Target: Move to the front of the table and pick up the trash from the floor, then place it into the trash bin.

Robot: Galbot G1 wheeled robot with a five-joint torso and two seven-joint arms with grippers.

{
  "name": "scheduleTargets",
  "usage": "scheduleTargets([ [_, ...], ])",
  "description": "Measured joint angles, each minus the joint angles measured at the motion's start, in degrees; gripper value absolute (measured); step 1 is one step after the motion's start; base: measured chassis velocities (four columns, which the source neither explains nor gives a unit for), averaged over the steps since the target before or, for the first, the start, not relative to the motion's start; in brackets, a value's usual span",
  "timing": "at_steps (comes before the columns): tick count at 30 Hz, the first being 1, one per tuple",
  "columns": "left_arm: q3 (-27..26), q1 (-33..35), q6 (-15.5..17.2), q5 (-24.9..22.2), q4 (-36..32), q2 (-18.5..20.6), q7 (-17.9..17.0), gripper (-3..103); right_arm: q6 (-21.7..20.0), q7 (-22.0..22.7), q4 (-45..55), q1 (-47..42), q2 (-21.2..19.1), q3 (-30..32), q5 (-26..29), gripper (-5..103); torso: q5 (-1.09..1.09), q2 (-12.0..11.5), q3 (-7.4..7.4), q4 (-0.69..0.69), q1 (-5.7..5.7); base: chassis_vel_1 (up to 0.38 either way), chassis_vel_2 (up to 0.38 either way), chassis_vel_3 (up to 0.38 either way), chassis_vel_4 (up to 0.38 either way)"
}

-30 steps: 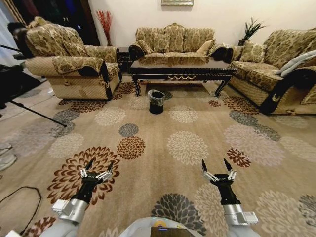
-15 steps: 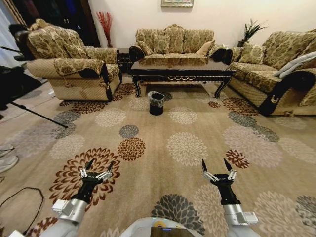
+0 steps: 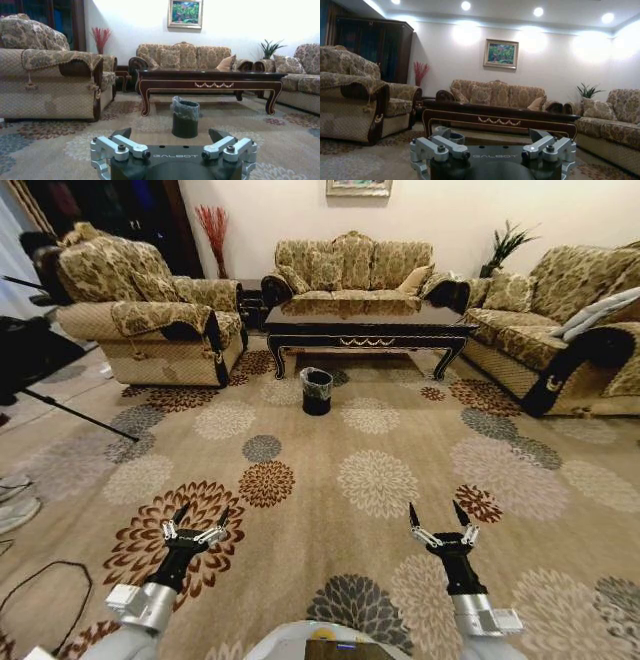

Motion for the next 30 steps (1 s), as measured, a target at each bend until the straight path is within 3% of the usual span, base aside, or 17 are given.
scheduleTargets([
  [30,0.0,0.0,0.0,0.0,0.0,0.0,0.0,100,0.0,0.0,0.0,0.0,0.0,0.0,0.0,100,0.0,6.3,4.12,0.0,2.15,0.0,0.0,0.0,0.0],
])
